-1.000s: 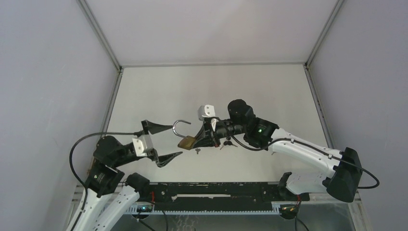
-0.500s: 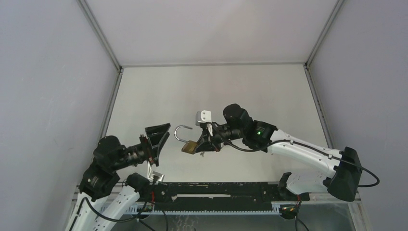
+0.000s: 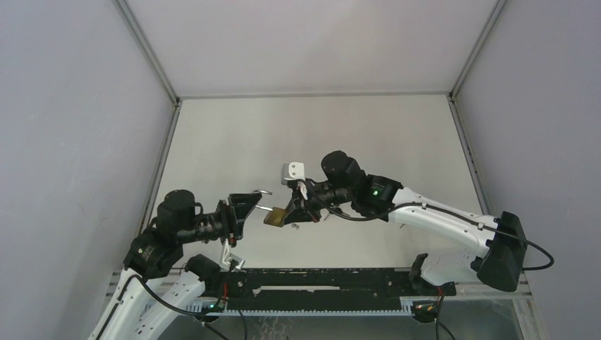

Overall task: Lock with the key
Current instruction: Lock the lock.

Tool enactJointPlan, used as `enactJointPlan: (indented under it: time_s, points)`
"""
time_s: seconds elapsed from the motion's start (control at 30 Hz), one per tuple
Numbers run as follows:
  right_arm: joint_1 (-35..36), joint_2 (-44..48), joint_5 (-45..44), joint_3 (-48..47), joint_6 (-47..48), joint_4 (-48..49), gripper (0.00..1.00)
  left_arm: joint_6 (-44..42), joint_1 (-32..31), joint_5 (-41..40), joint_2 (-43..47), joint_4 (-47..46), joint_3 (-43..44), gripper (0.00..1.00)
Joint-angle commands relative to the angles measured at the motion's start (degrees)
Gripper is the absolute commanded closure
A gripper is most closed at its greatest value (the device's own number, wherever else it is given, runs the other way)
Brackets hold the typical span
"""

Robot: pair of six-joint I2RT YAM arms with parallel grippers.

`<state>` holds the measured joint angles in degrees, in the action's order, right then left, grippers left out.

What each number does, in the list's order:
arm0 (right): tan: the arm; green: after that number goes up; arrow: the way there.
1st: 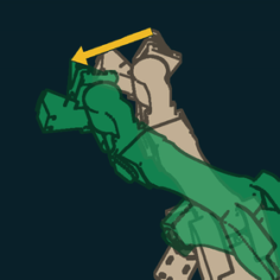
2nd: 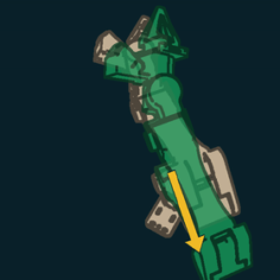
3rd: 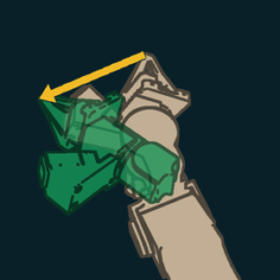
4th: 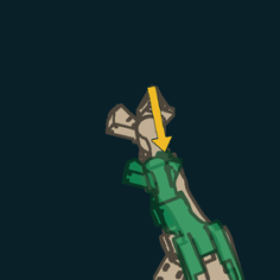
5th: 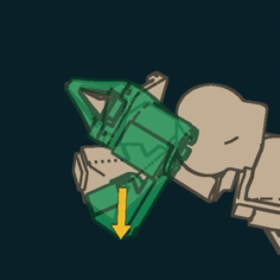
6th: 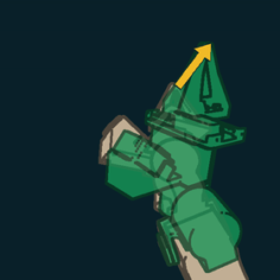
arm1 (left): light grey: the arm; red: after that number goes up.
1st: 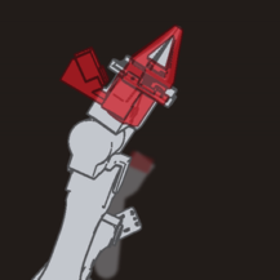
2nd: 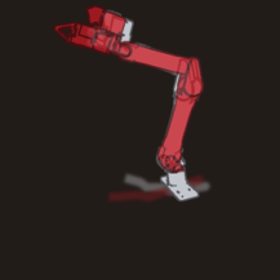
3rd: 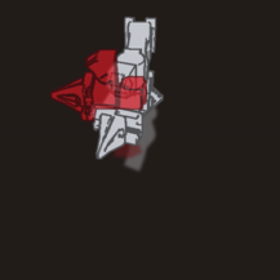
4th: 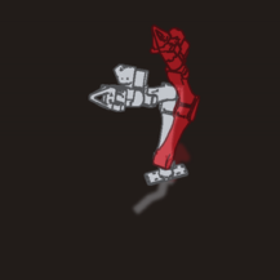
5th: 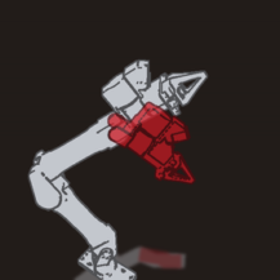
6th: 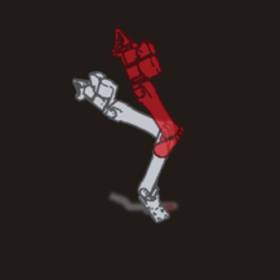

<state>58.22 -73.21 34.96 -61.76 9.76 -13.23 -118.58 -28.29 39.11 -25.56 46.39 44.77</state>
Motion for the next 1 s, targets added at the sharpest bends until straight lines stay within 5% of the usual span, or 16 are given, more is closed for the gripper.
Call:
enactJointPlan:
  time_s: [0.0, 0.23, 0.4, 0.57, 0.63, 0.77, 0.97]
  points:
    - [0.4, 0.1, 1.0, -6.3, 1.5, 7.9, 1.0, -32.4, -1.3, -0.9, 0.2, 2.1, 0.7, 0.48]
    - [-1.9, -0.5, 0.3, -6.5, 0.4, 9.3, 1.0, -20.7, -1.7, 0.5, 2.7, 2.2, 1.0, 0.99]
    - [-3.1, 0.0, -0.8, -6.5, 0.6, 10.2, 1.0, 3.1, -3.2, 0.3, 4.0, 3.6, 4.2, 1.0]
    - [-3.5, 0.0, -1.9, -6.5, 1.6, 10.8, 1.0, 35.5, -4.3, -0.8, 1.8, 3.6, 9.3, 1.0]
    - [-4.3, 0.5, -1.3, -6.6, 1.9, 10.7, 0.82, 50.6, -4.5, -2.9, -1.1, 3.3, 12.7, 1.0]
    - [-6.8, 2.1, 0.2, -6.5, 0.5, 9.4, 0.03, 78.6, -4.5, -8.6, -7.5, 1.3, 20.2, 1.0]
    - [-8.7, 6.2, 5.8, -1.9, -4.0, 10.8, 0.01, 101.0, -4.5, -8.5, -6.6, -5.6, 21.3, 1.0]
